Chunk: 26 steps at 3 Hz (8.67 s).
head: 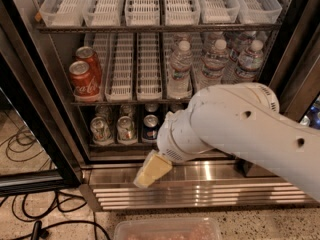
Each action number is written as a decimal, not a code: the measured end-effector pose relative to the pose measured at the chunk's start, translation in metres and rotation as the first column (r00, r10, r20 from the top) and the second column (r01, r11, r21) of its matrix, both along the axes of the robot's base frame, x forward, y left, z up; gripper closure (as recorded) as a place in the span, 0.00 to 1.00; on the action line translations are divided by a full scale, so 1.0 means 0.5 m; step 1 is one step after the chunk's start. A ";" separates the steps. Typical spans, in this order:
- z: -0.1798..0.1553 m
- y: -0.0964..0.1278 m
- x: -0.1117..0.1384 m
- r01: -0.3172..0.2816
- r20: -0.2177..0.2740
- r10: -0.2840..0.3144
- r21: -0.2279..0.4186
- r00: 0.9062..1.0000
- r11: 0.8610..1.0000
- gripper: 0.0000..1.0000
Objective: Pick coke can from middle shelf of fridge
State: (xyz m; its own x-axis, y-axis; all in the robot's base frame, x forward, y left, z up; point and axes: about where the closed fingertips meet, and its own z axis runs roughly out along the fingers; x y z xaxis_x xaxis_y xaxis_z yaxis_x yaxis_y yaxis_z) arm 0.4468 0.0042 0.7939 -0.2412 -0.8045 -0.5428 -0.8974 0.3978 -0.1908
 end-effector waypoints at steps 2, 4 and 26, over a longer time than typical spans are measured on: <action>0.033 0.058 0.078 0.053 0.139 -0.076 0.158 0.987 0.986 0.00; 0.034 0.083 0.093 0.056 0.187 -0.093 0.197 0.978 0.979 0.00; 0.084 0.387 0.438 0.136 0.447 -0.596 0.714 0.666 0.687 1.00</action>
Offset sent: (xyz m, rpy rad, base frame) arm 0.0190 0.0201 -0.0008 0.0972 -0.0543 -0.0389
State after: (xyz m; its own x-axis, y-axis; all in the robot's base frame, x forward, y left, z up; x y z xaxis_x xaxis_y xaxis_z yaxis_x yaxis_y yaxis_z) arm 0.6655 0.1976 0.8358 0.1279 -0.1837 -0.9746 -0.4042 0.8877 -0.2204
